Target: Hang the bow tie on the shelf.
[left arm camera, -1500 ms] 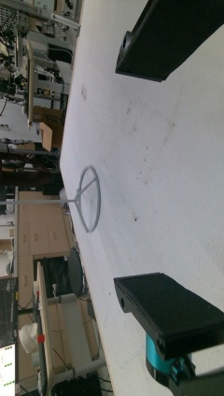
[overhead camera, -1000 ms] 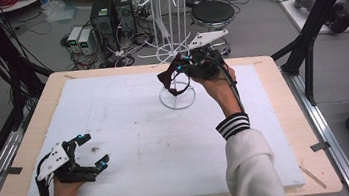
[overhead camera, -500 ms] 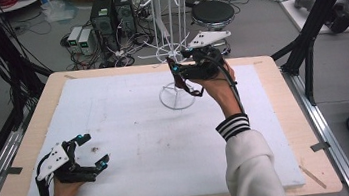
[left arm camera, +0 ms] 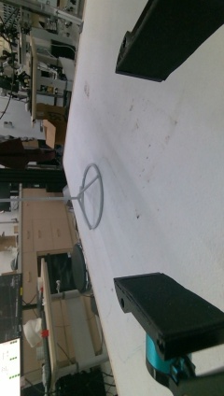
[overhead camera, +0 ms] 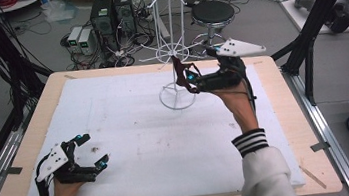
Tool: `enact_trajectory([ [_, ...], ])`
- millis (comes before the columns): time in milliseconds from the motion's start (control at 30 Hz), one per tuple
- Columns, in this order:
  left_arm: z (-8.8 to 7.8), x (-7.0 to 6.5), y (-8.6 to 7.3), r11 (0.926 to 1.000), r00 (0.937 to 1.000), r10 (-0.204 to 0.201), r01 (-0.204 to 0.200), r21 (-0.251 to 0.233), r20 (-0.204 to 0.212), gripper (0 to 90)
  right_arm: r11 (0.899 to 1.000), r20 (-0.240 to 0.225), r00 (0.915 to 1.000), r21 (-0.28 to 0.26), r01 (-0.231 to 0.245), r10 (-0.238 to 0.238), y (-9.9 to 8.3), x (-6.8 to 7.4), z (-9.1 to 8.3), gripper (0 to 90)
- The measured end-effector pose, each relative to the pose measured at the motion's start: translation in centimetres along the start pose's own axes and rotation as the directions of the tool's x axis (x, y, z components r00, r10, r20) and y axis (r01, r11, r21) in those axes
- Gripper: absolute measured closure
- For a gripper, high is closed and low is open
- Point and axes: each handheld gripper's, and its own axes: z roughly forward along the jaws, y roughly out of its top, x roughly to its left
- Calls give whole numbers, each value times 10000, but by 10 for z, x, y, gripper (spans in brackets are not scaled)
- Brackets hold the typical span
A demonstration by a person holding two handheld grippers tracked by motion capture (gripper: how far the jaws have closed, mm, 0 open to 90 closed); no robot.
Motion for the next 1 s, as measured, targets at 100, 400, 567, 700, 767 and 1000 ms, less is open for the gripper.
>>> enact_trajectory([
  [100, 0, 0, 0, 10000, 10000, -69, 69, -41, -42, 17, 9997, 112, 9999, -236, 75, -73, -12, 0, -20, 7],
  [400, -2, -1, -1, 9998, 9994, -61, 54, -193, -330, 17, 9933, 1107, 9930, -1028, 534, -419, -83, 7, -82, 7],
  [567, -3, -1, -2, 9996, 9993, -85, 74, -284, -359, 17, 9854, 1295, 9915, -1669, 337, -120, -144, 17, -103, 7],
  [700, -3, -1, -2, 9995, 9993, -106, 95, -299, -366, 17, 9814, 1537, 9875, -1919, -59, 360, -177, 22, -108, 7],
  [767, -3, -1, -2, 9995, 9993, -66, 54, -305, -375, 17, 9798, 1484, 9875, -1985, -232, 535, -186, 23, -107, 7],
  [1000, -4, -1, -2, 9994, 9992, -48, 34, -349, -400, 17, 9832, 1704, 9837, -1809, -263, 577, -197, 22, -99, 6],
])
